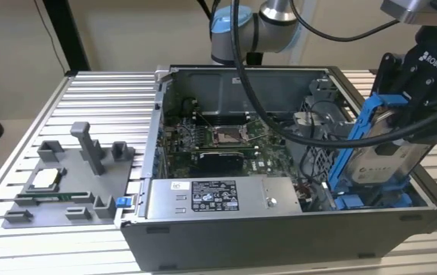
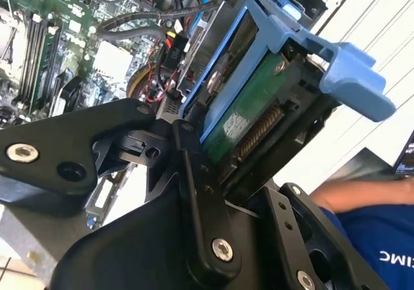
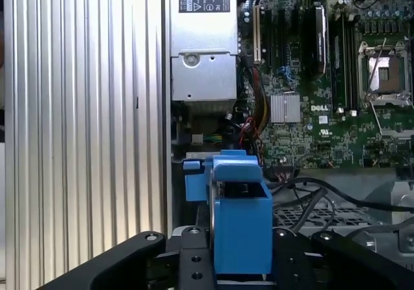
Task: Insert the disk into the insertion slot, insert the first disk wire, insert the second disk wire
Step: 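Insert the disk into the insertion slot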
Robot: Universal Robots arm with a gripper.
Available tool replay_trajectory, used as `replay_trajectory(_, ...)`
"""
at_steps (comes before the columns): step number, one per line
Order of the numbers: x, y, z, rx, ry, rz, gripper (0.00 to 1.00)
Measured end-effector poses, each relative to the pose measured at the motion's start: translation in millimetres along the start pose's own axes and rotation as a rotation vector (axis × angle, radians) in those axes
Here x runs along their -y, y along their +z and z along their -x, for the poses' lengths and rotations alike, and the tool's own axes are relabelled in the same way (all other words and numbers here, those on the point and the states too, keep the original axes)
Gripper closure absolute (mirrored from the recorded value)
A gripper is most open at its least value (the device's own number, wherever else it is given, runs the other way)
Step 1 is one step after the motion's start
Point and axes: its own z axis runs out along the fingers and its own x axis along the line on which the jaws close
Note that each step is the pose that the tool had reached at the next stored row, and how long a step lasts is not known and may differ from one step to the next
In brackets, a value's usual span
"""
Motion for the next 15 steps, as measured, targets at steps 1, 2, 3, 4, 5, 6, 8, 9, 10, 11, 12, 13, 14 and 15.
replay_trajectory(1, 2.1, -0.3, 0.1, 0.0009, -0.001, 0.0, 1.0)
replay_trajectory(2, 4.4, -0.5, 0.2, 0.0018, -0.001, 0.0, 1.0)
replay_trajectory(3, 6.0, -0.6, 0.3, 0.0026, -0.002, 0.0, 1.0)
replay_trajectory(4, 6.2, -0.3, 0.4, 0.0035, -0.002, 0.0001, 1.0)
replay_trajectory(5, 6.2, -0.1, 0.4, 0.0043, -0.002, 0.0002, 1.0)
replay_trajectory(6, 6.2, 0.1, 0.3, 0.0056, -0.002, 0.0003, 1.0)
replay_trajectory(8, 6.4, 1.7, 0.3, 0.0094, -0.002, 0.0011, 1.0)
replay_trajectory(9, 6.5, 2.4, 0.3, 0.0121, -0.003, 0.0013, 1.0)
replay_trajectory(10, 6.6, 3.3, 0.7, 0.015, -0.003, 0.0015, 1.0)
replay_trajectory(11, 6.6, 4.2, 0.8, 0.0179, -0.003, 0.0017, 1.0)
replay_trajectory(12, 6.8, 5.3, 0.8, 0.0209, -0.004, 0.0019, 1.0)
replay_trajectory(13, 7.3, 6.2, 0.9, 0.0231, -0.004, 0.002, 1.0)
replay_trajectory(14, 7.9, 6.8, 0.9, 0.0234, -0.004, 0.002, 1.0)
replay_trajectory(15, 8.2, 7.4, 1.0, 0.0232, -0.004, 0.0024, 1.0)
